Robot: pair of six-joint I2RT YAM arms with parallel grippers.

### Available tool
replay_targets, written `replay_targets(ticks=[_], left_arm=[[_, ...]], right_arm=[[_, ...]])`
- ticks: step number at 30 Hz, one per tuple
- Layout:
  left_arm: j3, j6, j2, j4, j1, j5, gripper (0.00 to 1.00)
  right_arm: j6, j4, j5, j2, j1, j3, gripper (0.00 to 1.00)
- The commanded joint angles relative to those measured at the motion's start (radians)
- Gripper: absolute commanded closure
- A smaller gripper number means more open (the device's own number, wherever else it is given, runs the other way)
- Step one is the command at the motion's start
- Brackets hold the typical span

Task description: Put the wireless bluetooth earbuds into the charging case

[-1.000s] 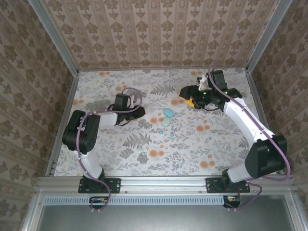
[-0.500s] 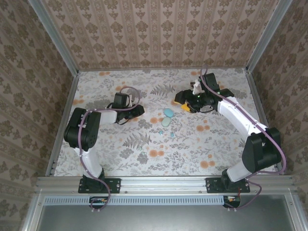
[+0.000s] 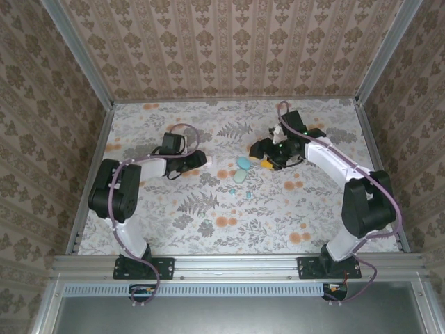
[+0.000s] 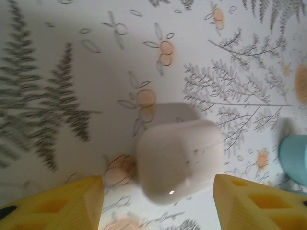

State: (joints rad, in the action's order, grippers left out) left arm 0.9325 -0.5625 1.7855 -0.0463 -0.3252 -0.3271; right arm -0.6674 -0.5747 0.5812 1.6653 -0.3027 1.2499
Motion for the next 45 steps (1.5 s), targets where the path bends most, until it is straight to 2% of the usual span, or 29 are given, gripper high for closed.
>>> replay_targets(ticks=[1, 10, 17, 22, 36, 45], left_arm=[[-0.038, 0.044, -0.095, 0.076, 0.011, 0.067, 0.33], [-0.199, 0.042, -0.392, 0.047, 0.011, 0.104, 0.33], [-0.286, 0.033, -0.65, 0.092, 0.014, 0.207, 0.32], [-0.308, 0.027, -0.77, 0.112, 0.017, 0.244, 0.31], [-0.3, 0.02, -0.842, 0.138, 0.017, 0.24, 0.3], [-0.304, 0.026, -0.845, 0.138, 0.017, 0.239, 0.3]], right_arm=[[0.035, -0.022, -0.025, 0.065, -0.038, 0.025, 0.36], [0.011, 0.033, -0.099, 0.187, -0.105, 0.027, 0.36], [-0.043, 0.115, -0.089, 0.239, -0.144, 0.021, 0.36], [-0.07, 0.147, -0.089, 0.254, -0.164, 0.004, 0.37], [-0.109, 0.209, -0.044, 0.305, -0.226, 0.029, 0.38], [0.004, 0.111, -0.019, 0.338, -0.239, 0.14, 0.39]])
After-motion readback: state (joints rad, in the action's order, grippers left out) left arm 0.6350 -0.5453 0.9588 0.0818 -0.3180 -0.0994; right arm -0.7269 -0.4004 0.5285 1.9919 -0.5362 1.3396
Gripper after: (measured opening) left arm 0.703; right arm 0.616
